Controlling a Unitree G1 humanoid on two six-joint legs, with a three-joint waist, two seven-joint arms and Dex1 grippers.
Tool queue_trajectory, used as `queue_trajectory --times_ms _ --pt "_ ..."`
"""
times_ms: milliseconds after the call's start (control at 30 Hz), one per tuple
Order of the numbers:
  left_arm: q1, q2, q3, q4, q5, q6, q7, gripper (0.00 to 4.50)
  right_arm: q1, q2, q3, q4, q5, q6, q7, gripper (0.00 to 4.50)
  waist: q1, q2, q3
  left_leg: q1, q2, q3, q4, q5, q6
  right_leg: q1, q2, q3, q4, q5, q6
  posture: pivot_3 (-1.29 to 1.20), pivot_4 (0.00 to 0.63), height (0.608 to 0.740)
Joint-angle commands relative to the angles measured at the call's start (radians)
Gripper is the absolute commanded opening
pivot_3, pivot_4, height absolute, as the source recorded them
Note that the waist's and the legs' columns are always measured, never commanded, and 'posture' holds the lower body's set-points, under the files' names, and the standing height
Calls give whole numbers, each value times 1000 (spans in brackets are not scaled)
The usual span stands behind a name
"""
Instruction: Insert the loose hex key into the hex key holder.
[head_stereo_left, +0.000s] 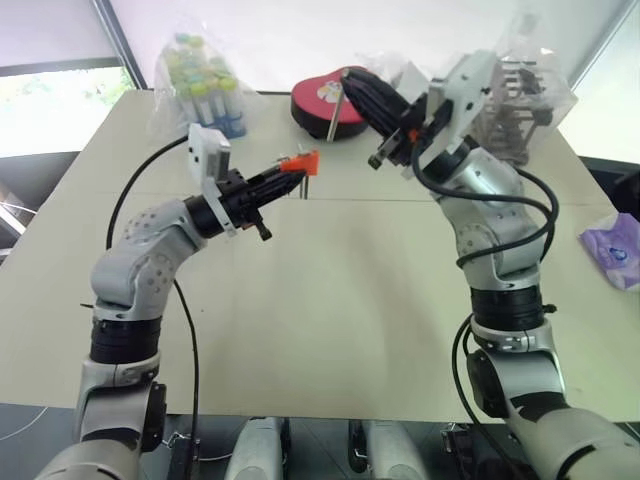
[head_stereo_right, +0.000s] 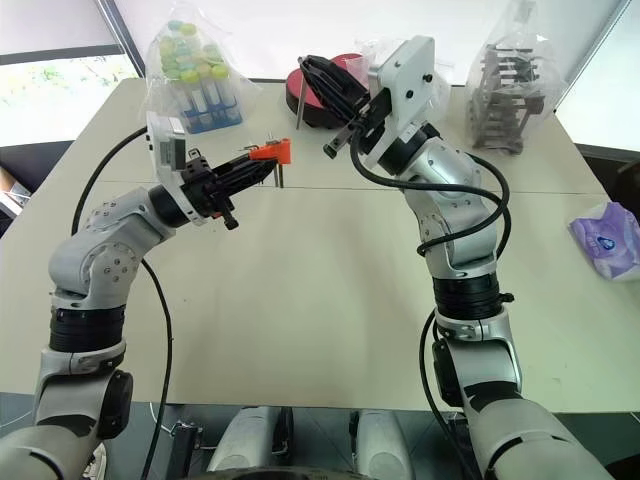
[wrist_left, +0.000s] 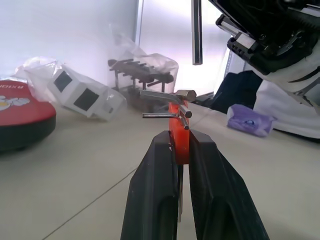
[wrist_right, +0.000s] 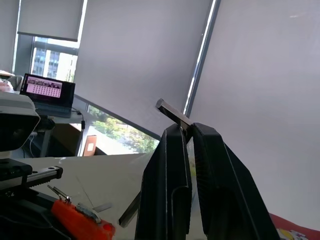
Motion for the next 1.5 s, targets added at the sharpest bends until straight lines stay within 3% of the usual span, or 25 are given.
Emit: queue_trajectory --times_ms 33,1500 --pt "-11 5 -6 -31 9 -31 -12 0 -15 -6 -4 -49 1 -15 6 29 0 0 0 0 0 0 0 0 0 0 0 0 0 0 0 0 150 740" --pt "-30 -13 -14 -71 -16 0 10 0 36 1 33 -66 -47 -22 12 29 0 0 0 0 0 0 0 0 0 0 0 0 0 0 0 0 150 740"
